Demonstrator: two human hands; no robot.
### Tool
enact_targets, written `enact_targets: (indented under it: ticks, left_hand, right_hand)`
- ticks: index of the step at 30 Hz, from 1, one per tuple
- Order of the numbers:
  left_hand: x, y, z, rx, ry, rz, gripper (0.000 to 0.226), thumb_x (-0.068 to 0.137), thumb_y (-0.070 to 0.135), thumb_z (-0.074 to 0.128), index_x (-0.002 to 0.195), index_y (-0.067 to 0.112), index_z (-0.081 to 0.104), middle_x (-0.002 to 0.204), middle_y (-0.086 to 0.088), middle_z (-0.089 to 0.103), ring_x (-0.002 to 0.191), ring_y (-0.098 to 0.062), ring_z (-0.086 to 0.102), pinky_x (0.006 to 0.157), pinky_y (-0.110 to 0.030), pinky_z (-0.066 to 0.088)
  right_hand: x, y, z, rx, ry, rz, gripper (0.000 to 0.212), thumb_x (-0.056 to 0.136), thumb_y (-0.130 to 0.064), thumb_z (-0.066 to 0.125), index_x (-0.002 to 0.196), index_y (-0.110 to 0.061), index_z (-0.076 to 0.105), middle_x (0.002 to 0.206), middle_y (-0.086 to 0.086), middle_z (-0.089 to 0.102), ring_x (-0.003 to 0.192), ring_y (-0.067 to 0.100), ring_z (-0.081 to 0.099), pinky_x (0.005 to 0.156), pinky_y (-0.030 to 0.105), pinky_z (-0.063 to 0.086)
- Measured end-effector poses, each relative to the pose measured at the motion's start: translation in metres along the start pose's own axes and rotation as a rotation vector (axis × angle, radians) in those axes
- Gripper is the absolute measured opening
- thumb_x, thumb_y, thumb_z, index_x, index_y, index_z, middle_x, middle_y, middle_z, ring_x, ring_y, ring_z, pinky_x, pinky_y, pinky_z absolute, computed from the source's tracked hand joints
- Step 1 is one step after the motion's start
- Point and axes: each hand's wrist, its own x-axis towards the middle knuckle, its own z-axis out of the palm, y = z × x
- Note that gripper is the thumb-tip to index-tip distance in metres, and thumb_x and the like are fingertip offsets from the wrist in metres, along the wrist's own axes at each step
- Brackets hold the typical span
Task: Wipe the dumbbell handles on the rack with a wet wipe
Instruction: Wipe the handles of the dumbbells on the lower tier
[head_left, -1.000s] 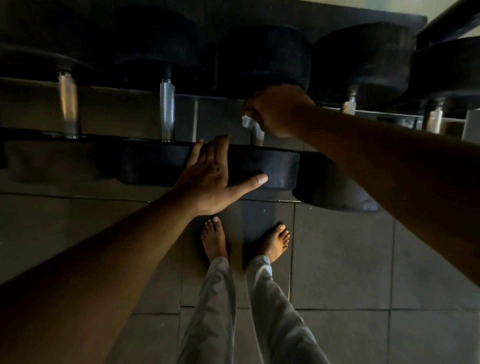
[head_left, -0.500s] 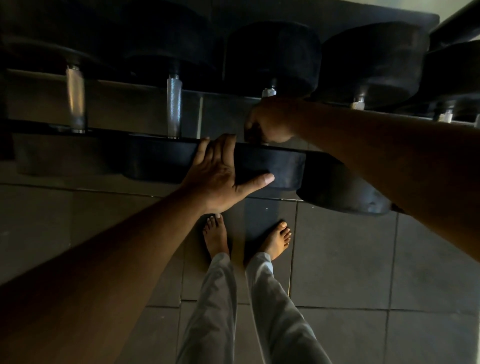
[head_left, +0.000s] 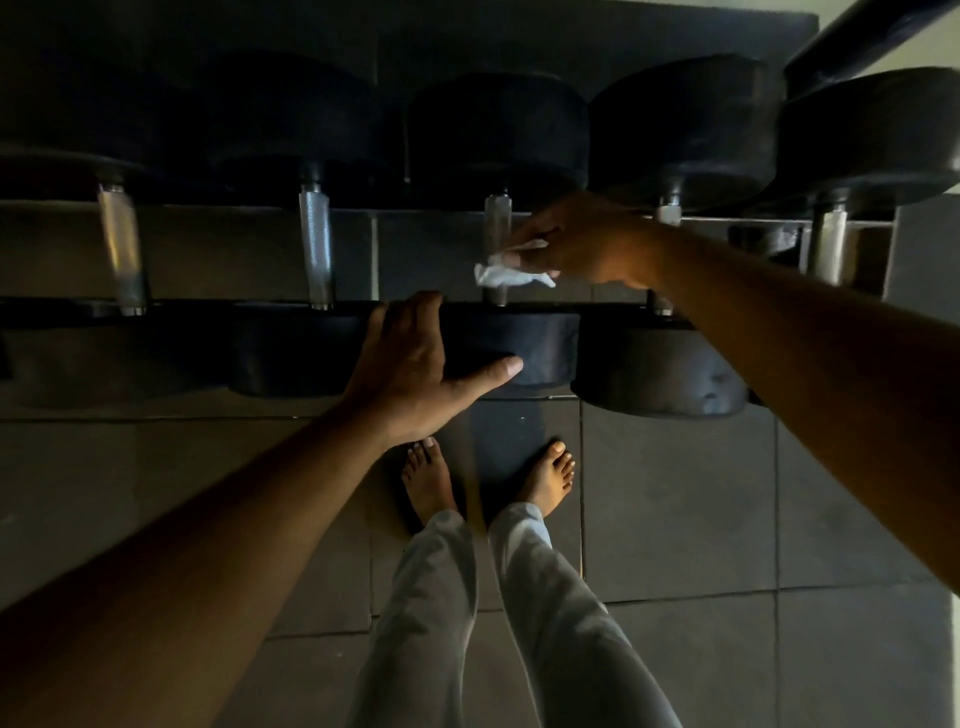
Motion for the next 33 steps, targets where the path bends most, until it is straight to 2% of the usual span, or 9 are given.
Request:
enact_targets:
  ticks: [6, 11, 14, 17, 19, 22, 26, 29, 33]
  left_hand:
    - [0.001, 0.032, -0.012, -0.078, 0.018, -0.023, 0.105, 0.082, 0.080, 0.069, 0.160, 0.020, 0.035, 0.163, -0.004, 0.039, 0.148, -0.031, 0.037, 0.120, -0.046, 0.037]
    - [0.006, 0.069, -0.011, -0.103, 0.029, 0.083, 0.097, 0.084, 0.073, 0.073, 0.157, 0.023, 0.037, 0.158, -0.003, 0.042, 0.143, -0.025, 0.044, 0.116, -0.045, 0.042]
    - [0.008, 0.097, 0.001, -0.078, 0.056, 0.137, 0.091, 0.084, 0.070, 0.074, 0.154, 0.023, 0.039, 0.155, -0.003, 0.044, 0.141, -0.026, 0.045, 0.115, -0.045, 0.043]
    - [0.010, 0.126, 0.019, 0.011, 0.026, 0.158, 0.091, 0.087, 0.070, 0.072, 0.157, 0.023, 0.037, 0.160, -0.002, 0.040, 0.149, -0.026, 0.037, 0.125, -0.049, 0.030]
    - [0.014, 0.142, 0.031, 0.059, -0.018, 0.147, 0.095, 0.089, 0.077, 0.064, 0.161, 0.024, 0.031, 0.165, -0.001, 0.035, 0.155, -0.023, 0.031, 0.132, -0.054, 0.010]
    - [0.024, 0.160, 0.047, 0.159, -0.106, 0.073, 0.107, 0.088, 0.091, 0.043, 0.166, 0.021, 0.021, 0.172, -0.004, 0.027, 0.162, -0.022, 0.019, 0.128, -0.058, -0.013]
    - [0.027, 0.183, 0.066, 0.289, -0.157, -0.010, 0.124, 0.084, 0.099, 0.020, 0.169, 0.009, 0.014, 0.178, -0.015, 0.011, 0.165, -0.029, -0.001, 0.124, -0.062, -0.023]
    - [0.029, 0.200, 0.088, 0.197, -0.077, -0.051, 0.127, 0.084, 0.100, 0.015, 0.167, 0.004, 0.017, 0.176, -0.020, 0.014, 0.166, -0.029, 0.002, 0.126, -0.056, -0.023]
    - [0.029, 0.207, 0.123, -0.013, 0.235, -0.086, 0.124, 0.081, 0.100, 0.022, 0.160, 0.004, 0.032, 0.170, -0.015, 0.034, 0.163, -0.025, 0.018, 0.131, -0.046, -0.017]
  right_hand:
    - [-0.038, 0.025, -0.011, 0.440, 0.044, 0.092, 0.030, 0.090, -0.022, 0.079, 0.117, -0.028, 0.070, 0.112, 0.001, 0.075, 0.096, 0.011, 0.072, 0.069, 0.020, 0.059]
    - [-0.066, 0.045, -0.026, 0.498, 0.030, 0.134, 0.039, 0.096, -0.008, 0.070, 0.133, -0.018, 0.064, 0.121, 0.008, 0.068, 0.102, 0.023, 0.072, 0.072, 0.031, 0.063]
    - [-0.085, 0.061, -0.041, 0.585, 0.104, 0.139, 0.027, 0.099, -0.008, 0.066, 0.123, -0.020, 0.065, 0.117, 0.011, 0.068, 0.095, 0.027, 0.076, 0.077, 0.038, 0.065]
    - [-0.099, 0.084, -0.052, 0.688, 0.203, 0.149, 0.020, 0.098, -0.006, 0.066, 0.115, -0.016, 0.066, 0.111, 0.017, 0.071, 0.085, 0.028, 0.078, 0.072, 0.037, 0.065]
    - [-0.104, 0.098, -0.057, 0.758, 0.231, 0.180, 0.021, 0.099, -0.004, 0.065, 0.119, -0.010, 0.067, 0.109, 0.017, 0.072, 0.087, 0.030, 0.078, 0.070, 0.034, 0.065]
    - [-0.107, 0.119, -0.066, 0.822, 0.215, 0.189, 0.024, 0.101, -0.012, 0.063, 0.124, -0.007, 0.069, 0.106, 0.015, 0.076, 0.090, 0.026, 0.078, 0.069, 0.030, 0.064]
    - [-0.101, 0.151, -0.075, 0.621, 0.246, 0.182, 0.029, 0.095, -0.007, 0.070, 0.124, -0.013, 0.070, 0.113, 0.010, 0.074, 0.093, 0.023, 0.076, 0.068, 0.033, 0.064]
    - [-0.089, 0.168, -0.079, 0.305, 0.292, 0.202, 0.022, 0.089, -0.013, 0.079, 0.111, -0.018, 0.077, 0.108, 0.004, 0.077, 0.091, 0.020, 0.075, 0.077, 0.043, 0.065]
    - [-0.078, 0.176, -0.085, 0.029, 0.318, 0.040, 0.020, 0.090, -0.025, 0.078, 0.109, -0.023, 0.079, 0.104, -0.007, 0.075, 0.091, 0.006, 0.069, 0.085, 0.014, 0.054]
